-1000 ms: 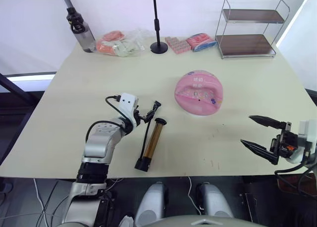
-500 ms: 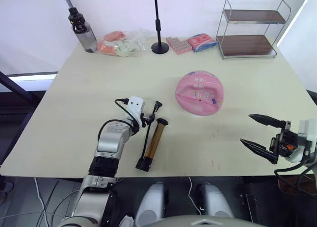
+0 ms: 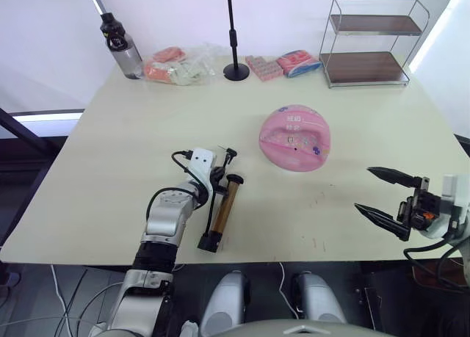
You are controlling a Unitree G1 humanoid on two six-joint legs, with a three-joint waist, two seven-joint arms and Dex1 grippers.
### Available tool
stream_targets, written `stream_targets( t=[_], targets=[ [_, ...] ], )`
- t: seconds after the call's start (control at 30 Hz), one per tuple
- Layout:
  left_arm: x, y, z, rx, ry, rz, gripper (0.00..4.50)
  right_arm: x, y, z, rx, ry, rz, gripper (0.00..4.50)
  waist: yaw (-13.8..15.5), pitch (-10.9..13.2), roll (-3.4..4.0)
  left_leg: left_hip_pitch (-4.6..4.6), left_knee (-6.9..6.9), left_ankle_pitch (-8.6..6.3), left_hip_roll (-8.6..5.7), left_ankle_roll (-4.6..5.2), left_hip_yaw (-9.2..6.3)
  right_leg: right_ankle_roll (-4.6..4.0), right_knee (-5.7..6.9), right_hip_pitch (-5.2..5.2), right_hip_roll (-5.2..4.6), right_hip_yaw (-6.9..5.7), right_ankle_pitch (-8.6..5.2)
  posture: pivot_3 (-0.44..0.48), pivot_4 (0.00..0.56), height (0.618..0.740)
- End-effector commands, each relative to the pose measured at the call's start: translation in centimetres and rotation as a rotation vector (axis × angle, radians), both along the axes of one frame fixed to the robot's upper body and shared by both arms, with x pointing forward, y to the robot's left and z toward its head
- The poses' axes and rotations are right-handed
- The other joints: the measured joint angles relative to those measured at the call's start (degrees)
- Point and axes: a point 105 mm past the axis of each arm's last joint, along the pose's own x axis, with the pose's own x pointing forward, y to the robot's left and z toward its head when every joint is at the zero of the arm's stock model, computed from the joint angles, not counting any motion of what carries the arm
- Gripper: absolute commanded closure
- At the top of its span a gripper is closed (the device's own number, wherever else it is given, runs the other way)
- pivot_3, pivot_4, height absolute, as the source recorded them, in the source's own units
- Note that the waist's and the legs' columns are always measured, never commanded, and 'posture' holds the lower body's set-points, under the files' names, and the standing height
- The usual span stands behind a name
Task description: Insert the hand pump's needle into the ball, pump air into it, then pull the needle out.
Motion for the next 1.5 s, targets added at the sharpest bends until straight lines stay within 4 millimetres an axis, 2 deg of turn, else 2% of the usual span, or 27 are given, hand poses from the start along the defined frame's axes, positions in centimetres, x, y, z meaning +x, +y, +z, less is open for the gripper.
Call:
stream_targets(
  t=[0.03, 0.17, 0.43, 0.77, 0.97, 1.17, 1.43, 1.5],
  targets=[
    [-0.1, -0.6, 3.9, -0.053, -0.182, -0.131, 4.49, 0.2, 0.5, 0.8, 0.025, -0.021, -0.001, 0.0, 0.1, 0.0, 0.0, 0.0, 0.0, 0.0, 0.0, 0.0, 0.0, 0.0, -0.01, 0.0, 0.0, 0.0, 0.0, 0.0, 0.15, 0.74],
    [-1.5, -2.5, 6.4, -0.15, -0.273, -0.312, 4.49, 1.0, 1.7, 1.5, 0.119, 0.009, -0.048, 0.0, 0.0, 0.0, -0.01, -0.03, 0.01, 0.0, 0.02, 0.0, 0.0, 0.0, -0.03, -0.01, -0.02, 0.01, 0.0, 0.0, 0.15, 0.74],
    [-3.3, -5.9, 7.7, -0.219, -0.303, -0.536, 4.49, 1.4, 4.5, 2.0, 0.216, 0.138, -0.085, 0.0, 0.0, 0.0, -0.01, -0.07, 0.01, 0.0, 0.02, 0.0, -0.01, -0.01, -0.03, -0.03, -0.01, 0.0, 0.0, 0.0, 0.15, 0.74],
    [-5.3, -9.5, 7.8, -0.207, -0.305, -0.756, 4.49, 2.5, 8.7, 2.3, 0.321, 0.358, -0.128, 0.0, -0.2, 0.0, 0.0, -0.1, 0.01, 0.0, 0.03, 0.01, -0.03, -0.01, -0.01, -0.07, 0.05, -0.02, -0.01, 0.0, 0.15, 0.74],
    [-6.2, -11.4, 7.5, -0.212, -0.303, -0.816, 4.49, 3.6, 10.2, 2.0, 0.383, 0.464, -0.192, 0.0, -0.1, 0.0, -0.01, -0.15, 0.01, 0.0, 0.0, 0.01, -0.05, -0.01, -0.02, -0.08, 0.04, -0.03, 0.0, 0.0, 0.15, 0.74],
    [-6.7, -12.2, 7.4, -0.226, -0.302, -0.834, 4.49, 4.3, 10.8, 2.1, 0.432, 0.511, -0.231, 0.0, -0.2, 0.0, 0.0, -0.15, 0.01, 0.0, -0.01, 0.02, -0.04, 0.0, -0.02, -0.09, 0.06, -0.02, 0.0, 0.0, 0.15, 0.74],
    [-6.9, -12.3, 7.2, -0.222, -0.297, -0.84, 4.49, 4.6, 11.0, 2.6, 0.454, 0.517, -0.232, 0.0, -0.5, 0.0, 0.0, -0.15, 0.01, 0.0, -0.03, 0.02, -0.04, 0.0, -0.02, -0.09, 0.08, -0.02, -0.01, 0.0, 0.15, 0.74],
    [-6.9, -12.3, 7.1, -0.222, -0.296, -0.84, 4.5, 4.6, 11.1, 2.7, 0.456, 0.519, -0.227, 0.51, -0.7, 0.0, 0.0, -0.15, 0.01, 0.0, -0.03, 0.02, -0.04, 0.0, -0.02, -0.09, 0.08, -0.02, -0.01, 0.0, 0.15, 0.74]
  ],
)
